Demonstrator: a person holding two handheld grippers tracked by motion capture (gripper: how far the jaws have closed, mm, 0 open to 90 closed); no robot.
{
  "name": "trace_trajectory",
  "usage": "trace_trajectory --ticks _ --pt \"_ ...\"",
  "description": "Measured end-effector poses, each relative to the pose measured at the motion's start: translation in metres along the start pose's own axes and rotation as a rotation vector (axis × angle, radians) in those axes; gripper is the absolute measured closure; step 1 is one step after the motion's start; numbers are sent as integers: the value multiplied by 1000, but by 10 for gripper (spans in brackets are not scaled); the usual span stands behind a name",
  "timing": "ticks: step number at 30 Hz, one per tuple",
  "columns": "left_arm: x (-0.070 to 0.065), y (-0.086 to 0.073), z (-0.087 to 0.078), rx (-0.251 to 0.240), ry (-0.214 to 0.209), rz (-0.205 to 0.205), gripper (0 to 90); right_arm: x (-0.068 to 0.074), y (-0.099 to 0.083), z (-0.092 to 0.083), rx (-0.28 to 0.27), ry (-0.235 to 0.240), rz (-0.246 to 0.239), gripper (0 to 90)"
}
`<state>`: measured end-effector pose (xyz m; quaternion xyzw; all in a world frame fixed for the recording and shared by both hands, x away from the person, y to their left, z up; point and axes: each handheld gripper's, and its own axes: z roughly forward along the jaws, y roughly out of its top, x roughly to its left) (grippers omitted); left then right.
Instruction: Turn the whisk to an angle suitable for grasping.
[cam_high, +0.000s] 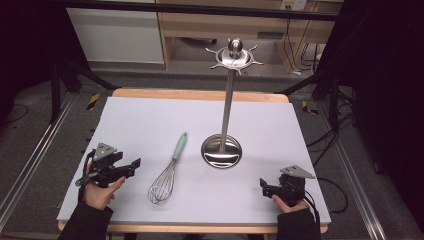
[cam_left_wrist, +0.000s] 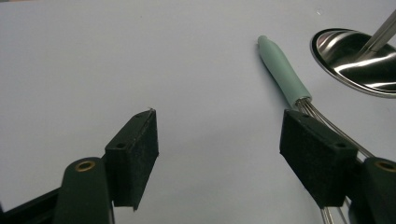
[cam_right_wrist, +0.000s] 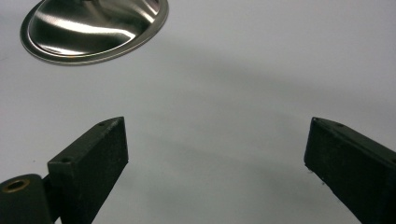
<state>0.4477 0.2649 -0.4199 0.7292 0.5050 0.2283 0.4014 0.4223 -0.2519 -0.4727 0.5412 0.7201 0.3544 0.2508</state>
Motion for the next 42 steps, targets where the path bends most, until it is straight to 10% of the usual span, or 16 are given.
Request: trace_trajectory --ticks 42 --pt "-45 69 39 114 -66 116 292 1 1 -1 5 4 -6 67"
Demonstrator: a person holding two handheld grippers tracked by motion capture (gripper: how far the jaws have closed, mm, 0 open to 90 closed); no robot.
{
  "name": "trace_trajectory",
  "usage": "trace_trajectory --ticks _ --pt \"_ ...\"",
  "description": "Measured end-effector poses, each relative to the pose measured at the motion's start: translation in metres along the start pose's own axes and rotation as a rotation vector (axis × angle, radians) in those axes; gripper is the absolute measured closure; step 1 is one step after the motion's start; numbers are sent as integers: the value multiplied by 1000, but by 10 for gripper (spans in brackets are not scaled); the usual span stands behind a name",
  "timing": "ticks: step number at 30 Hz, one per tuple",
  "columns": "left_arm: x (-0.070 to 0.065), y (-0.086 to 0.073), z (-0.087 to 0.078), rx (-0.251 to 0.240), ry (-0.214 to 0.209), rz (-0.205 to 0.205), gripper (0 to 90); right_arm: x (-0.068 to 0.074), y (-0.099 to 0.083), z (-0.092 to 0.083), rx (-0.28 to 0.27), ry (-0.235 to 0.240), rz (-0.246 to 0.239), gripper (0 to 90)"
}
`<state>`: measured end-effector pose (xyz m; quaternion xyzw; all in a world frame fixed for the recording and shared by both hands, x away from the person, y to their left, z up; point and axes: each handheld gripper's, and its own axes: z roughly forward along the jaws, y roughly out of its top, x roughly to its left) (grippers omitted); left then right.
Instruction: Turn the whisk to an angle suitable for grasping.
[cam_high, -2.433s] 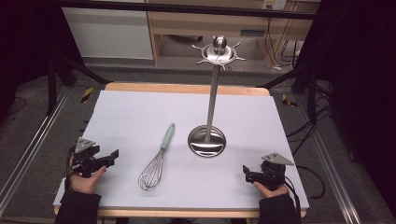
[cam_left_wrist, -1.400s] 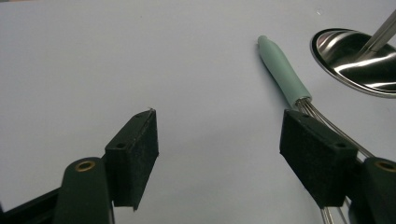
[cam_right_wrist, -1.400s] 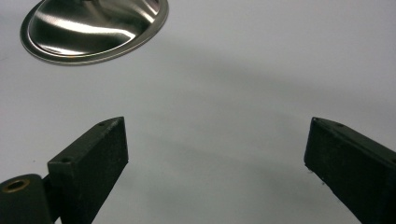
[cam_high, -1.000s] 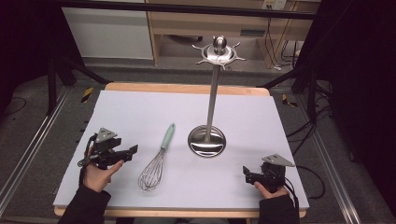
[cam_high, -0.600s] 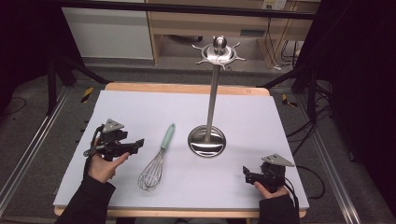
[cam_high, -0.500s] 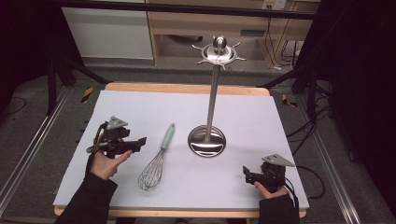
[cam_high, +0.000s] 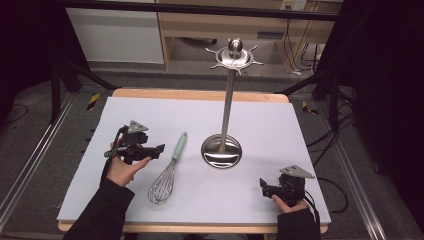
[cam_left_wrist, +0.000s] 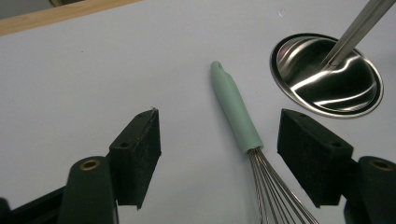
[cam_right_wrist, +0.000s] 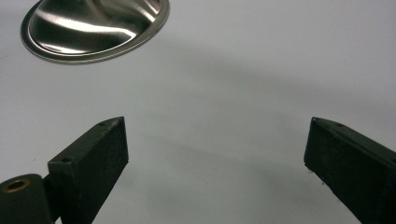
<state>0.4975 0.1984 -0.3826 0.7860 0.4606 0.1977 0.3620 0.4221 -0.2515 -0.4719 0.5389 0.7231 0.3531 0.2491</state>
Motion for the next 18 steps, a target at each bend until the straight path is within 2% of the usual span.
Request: trace_trajectory --ticks 12,18 --pt "-9 8 18 50 -10 37 307 0 0 2 7 -6 2 67" --pt "-16 11 30 92 -19 60 323 0 0 1 5 -4 5 67"
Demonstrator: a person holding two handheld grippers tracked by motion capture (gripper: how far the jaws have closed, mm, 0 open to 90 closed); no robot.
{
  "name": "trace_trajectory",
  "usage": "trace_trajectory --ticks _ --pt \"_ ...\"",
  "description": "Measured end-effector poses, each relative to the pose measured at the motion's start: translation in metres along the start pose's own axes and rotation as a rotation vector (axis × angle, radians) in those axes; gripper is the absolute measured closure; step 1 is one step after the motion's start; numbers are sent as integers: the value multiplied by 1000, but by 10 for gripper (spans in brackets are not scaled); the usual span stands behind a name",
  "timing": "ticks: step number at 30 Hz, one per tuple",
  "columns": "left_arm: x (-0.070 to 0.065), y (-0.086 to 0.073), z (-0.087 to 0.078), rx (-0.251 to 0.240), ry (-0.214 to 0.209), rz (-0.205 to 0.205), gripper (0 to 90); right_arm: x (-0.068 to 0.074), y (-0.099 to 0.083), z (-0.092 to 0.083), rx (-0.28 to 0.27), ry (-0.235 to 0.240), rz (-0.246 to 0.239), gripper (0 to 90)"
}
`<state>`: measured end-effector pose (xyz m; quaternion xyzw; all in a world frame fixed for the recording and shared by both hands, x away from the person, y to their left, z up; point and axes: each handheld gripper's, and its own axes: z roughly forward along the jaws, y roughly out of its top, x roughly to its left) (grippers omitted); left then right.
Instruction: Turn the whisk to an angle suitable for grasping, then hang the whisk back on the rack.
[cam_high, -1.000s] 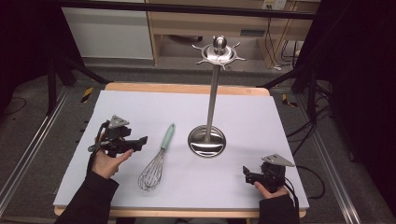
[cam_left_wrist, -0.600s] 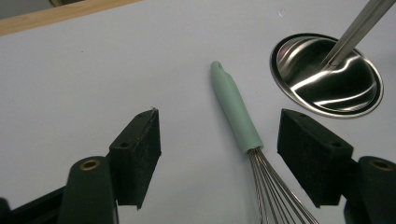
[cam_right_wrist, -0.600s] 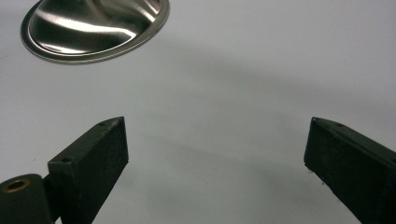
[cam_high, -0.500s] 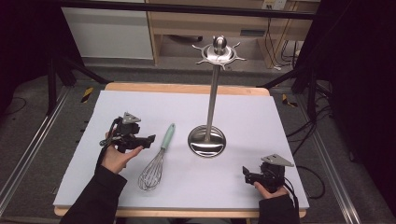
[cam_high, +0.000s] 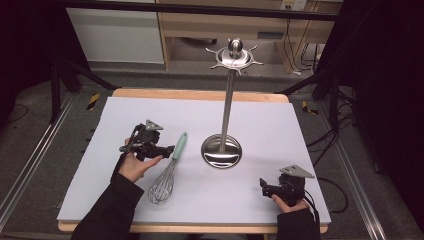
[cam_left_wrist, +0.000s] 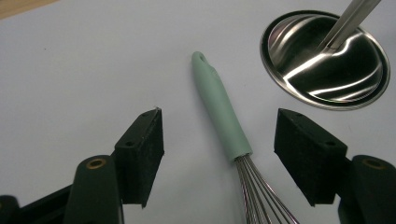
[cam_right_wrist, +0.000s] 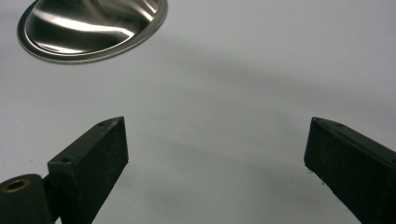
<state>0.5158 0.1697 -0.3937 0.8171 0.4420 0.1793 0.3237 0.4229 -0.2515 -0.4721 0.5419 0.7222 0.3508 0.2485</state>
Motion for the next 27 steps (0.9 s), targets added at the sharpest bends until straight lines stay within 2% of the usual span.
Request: trace_trajectory --ticks 9,18,27 --pt "-6 3 18 51 -5 4 330 0 0 1 0 1 -3 67" --pt "-6 3 27 92 -13 2 372 1 0 1 6 6 1 67" --pt "-9 1 35 125 -2 4 415 1 0 2 9 12 -5 67"
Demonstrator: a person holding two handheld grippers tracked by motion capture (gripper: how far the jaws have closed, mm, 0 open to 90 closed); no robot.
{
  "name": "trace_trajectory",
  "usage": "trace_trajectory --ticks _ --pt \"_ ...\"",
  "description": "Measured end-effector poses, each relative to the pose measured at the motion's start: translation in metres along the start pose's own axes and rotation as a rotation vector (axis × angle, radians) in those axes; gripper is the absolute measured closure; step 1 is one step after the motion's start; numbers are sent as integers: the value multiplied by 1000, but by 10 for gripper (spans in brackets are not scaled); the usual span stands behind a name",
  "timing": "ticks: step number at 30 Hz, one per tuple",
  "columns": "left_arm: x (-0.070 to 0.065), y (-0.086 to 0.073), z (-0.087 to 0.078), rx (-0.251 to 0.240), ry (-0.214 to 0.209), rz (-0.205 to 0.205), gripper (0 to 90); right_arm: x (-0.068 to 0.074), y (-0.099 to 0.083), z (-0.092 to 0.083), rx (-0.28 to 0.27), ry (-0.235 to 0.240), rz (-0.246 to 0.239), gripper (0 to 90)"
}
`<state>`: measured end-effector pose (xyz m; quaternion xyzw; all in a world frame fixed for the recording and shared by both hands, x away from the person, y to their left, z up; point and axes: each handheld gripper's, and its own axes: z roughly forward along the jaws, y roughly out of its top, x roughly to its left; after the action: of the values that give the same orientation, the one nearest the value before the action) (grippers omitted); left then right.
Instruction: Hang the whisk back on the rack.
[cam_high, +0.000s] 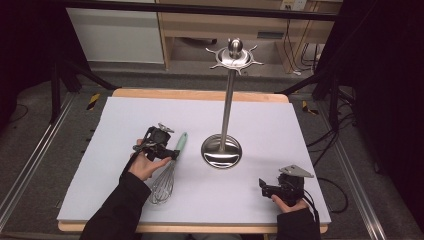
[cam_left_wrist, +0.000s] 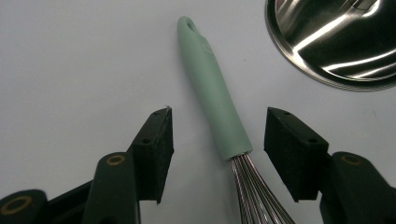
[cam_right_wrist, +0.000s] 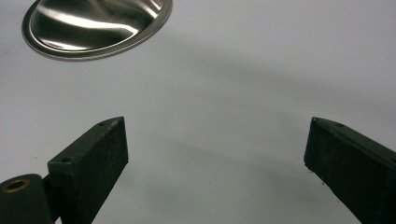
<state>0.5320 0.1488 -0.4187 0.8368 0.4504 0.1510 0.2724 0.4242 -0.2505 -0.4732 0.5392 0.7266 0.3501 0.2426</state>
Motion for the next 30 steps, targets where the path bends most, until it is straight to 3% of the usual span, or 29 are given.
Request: trace_trajectory --ticks 14,20,30 --pt "-4 -2 13 70 -22 2 438 0 0 1 3 0 1 67" --pt "-5 -2 17 84 -13 -5 487 1 1 2 6 -5 -11 67" --pt "-6 -1 26 128 -40 -20 534 0 1 2 9 -2 -18 67"
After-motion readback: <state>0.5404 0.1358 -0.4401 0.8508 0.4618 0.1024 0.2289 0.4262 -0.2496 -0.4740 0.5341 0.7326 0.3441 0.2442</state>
